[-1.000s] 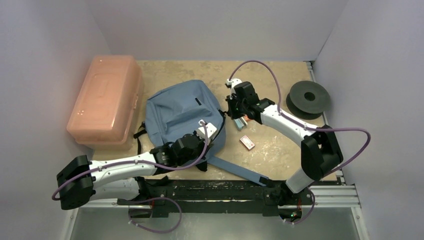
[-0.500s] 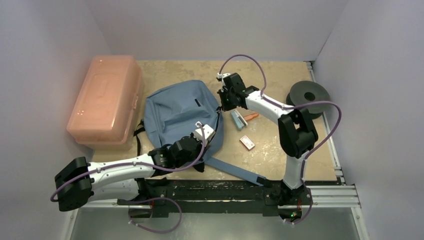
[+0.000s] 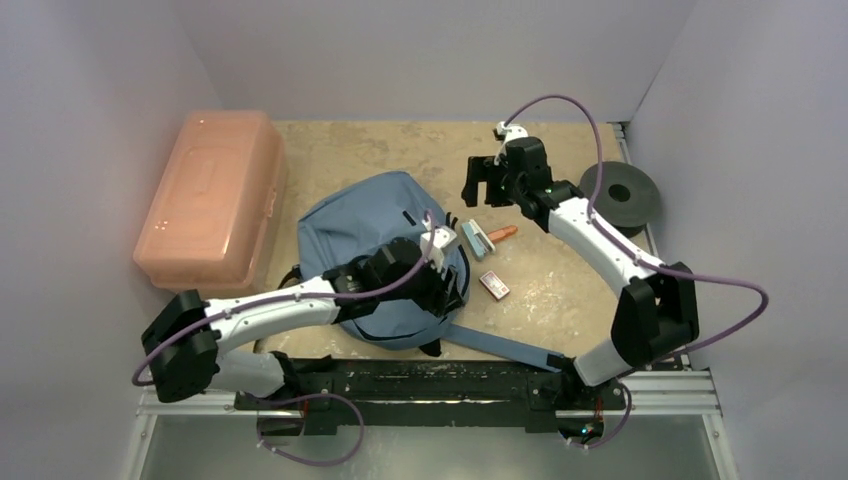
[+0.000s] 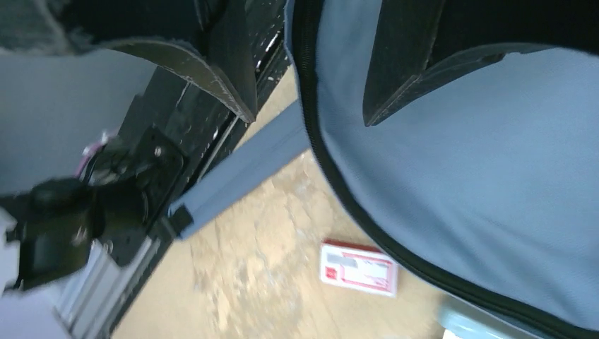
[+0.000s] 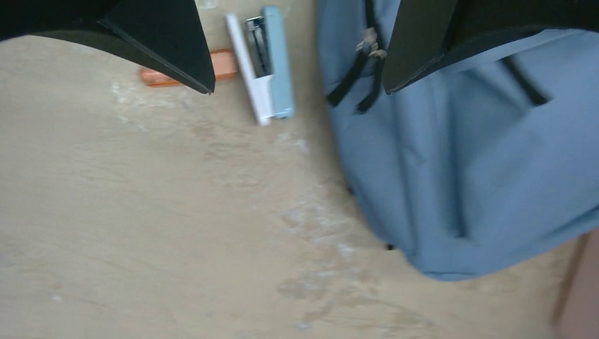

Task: Pack the student bag
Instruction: Unzip the student bag at the center of the board.

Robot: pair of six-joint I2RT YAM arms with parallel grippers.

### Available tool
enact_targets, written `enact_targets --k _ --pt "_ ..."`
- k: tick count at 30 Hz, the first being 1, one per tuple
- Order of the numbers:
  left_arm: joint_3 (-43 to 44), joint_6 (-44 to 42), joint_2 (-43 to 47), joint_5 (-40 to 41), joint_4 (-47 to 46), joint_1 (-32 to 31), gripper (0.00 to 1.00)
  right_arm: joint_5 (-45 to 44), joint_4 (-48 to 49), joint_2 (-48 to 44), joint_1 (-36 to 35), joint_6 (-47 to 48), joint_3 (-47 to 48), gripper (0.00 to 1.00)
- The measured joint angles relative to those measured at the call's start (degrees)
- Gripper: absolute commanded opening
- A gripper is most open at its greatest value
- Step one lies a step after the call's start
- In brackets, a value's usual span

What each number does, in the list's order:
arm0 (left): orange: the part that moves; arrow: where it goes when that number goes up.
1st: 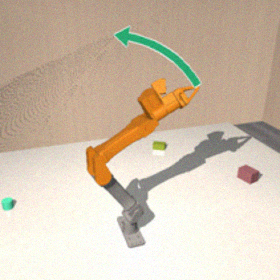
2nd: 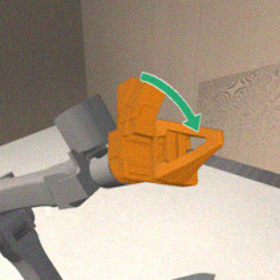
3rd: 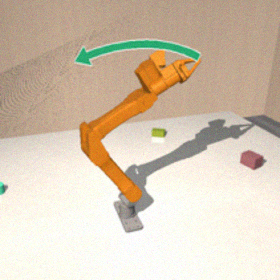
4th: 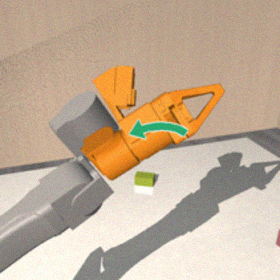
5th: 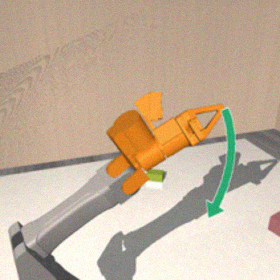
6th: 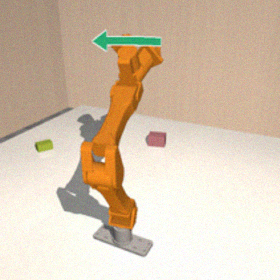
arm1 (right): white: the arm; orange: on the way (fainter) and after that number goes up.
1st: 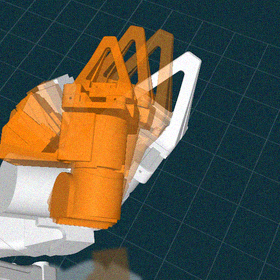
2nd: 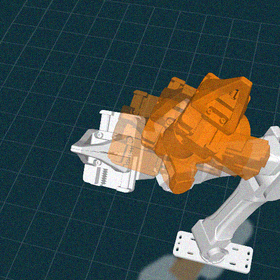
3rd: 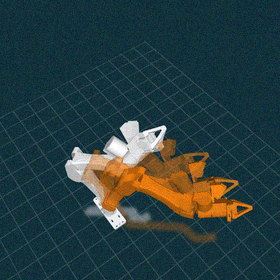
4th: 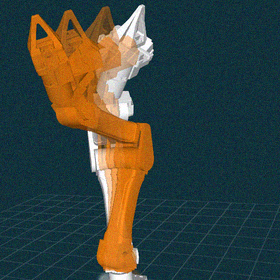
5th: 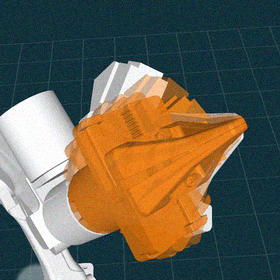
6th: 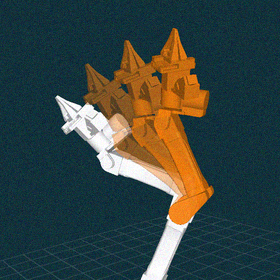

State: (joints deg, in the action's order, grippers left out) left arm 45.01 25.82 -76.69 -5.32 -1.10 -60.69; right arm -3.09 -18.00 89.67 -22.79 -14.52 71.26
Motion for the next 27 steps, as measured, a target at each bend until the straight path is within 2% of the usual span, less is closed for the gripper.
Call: enact_targets --k 3,6,9,12,14,16,19,21,24,27 --pt "4.3 1.7 3.5 -1.5 7.4 5.0 0.6 7.8 1.6 -3.9 -1.1 -3.5 -1.6 0.9" --pt "9.1 1.5 8.6 -0.2 16.2 10.1 0.65 14.6 4.7 -5.2 -3.7 -7.3 -2.8 0.8" --pt "12.1 1.5 15.2 2.8 24.0 15.6 0.65 18.4 8.6 -5.2 -9.2 -10.5 -5.4 0.37" --pt "12.5 1.7 19.5 4.3 29.1 21.5 0.6 22.8 13.5 -5.1 -13.9 -14.3 -11.9 0.17" --pt "12.5 2.0 20.0 4.5 31.6 25.5 0.59 24.2 16.2 -5.3 -14.5 -15.6 -17.1 0.08" --pt "12.3 2.4 18.8 3.9 32.2 27.9 0.58 24.7 17.8 -5.6 -14.0 -16.5 -22.9 0.03" --pt "11.6 3.3 14.6 1.9 30.8 30.2 0.54 25.1 22.5 -7.8 -13.3 -17.1 -31.3 0.02" --pt "11.5 3.6 10.7 1.0 29.5 30.7 0.51 25.2 25.8 -9.1 -13.2 -17.3 -34.3 0.01" --pt "11.0 3.6 5.2 0.5 26.7 30.8 0.41 24.7 30.2 -9.5 -13.2 -17.2 -36.7 0.0" --pt "8.5 3.6 0.7 0.0 23.3 30.9 0.39 23.2 32.2 -9.5 -13.2 -16.6 -38.1 0.01"
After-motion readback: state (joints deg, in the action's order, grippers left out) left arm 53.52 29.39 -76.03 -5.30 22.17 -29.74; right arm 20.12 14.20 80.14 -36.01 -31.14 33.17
